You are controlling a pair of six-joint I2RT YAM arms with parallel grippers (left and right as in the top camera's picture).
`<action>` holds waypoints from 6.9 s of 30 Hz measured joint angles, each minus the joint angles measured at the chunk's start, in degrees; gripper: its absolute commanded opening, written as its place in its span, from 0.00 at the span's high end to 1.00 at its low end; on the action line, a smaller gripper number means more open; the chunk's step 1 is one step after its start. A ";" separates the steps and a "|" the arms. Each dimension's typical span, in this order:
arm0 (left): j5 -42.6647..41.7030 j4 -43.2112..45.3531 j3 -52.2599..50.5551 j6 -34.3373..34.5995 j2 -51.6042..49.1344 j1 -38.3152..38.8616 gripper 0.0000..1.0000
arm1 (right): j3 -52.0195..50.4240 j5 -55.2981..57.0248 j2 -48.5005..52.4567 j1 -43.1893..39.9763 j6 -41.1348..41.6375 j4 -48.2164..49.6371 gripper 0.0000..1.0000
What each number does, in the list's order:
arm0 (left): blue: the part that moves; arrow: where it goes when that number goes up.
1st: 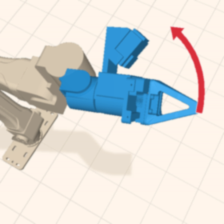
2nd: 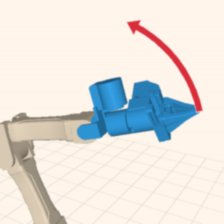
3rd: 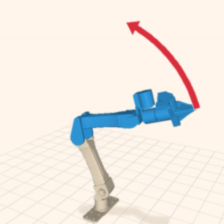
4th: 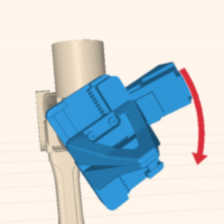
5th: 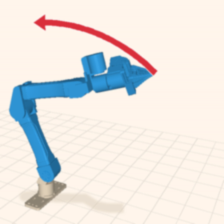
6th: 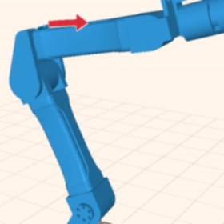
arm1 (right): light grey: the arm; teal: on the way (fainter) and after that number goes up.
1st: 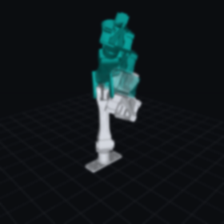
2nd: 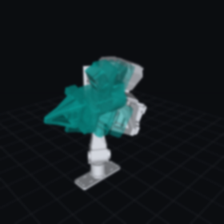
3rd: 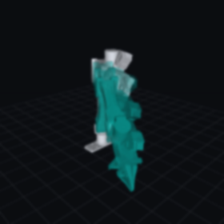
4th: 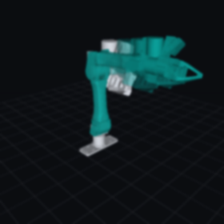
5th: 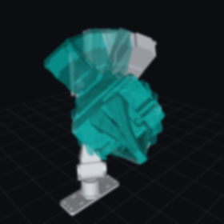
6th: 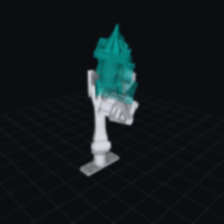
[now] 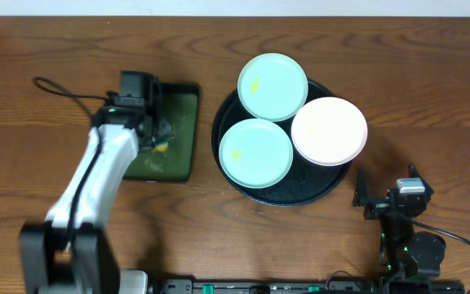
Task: Clean dirty plates on tray and stack at the side
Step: 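Lift the sponge with the left gripper and carry it to the front green plate, then release the sponge onto the front green plate and withdraw the left gripper, then reach the right gripper to the front green plate rim and grasp it, then move the left gripper back and grasp the sponge on the plate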
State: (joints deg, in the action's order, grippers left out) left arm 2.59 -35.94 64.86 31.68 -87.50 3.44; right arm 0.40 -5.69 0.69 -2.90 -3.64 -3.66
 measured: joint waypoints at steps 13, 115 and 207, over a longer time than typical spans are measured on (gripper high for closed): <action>2.97 5.22 -0.57 1.36 6.75 0.00 0.92 | 0.00 0.00 0.00 0.00 0.00 0.00 0.01; 2.34 -18.16 7.10 4.33 11.21 12.20 0.19 | 57.96 -18.71 24.26 0.00 13.60 -35.01 0.01; -17.92 -11.28 7.10 -12.35 -1.44 14.71 0.46 | 70.34 3.89 110.49 31.85 39.34 -41.00 0.80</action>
State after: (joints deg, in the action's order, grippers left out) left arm -15.33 -47.22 71.96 19.33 -88.95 18.15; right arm 70.74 -1.80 111.18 28.95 35.70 -44.66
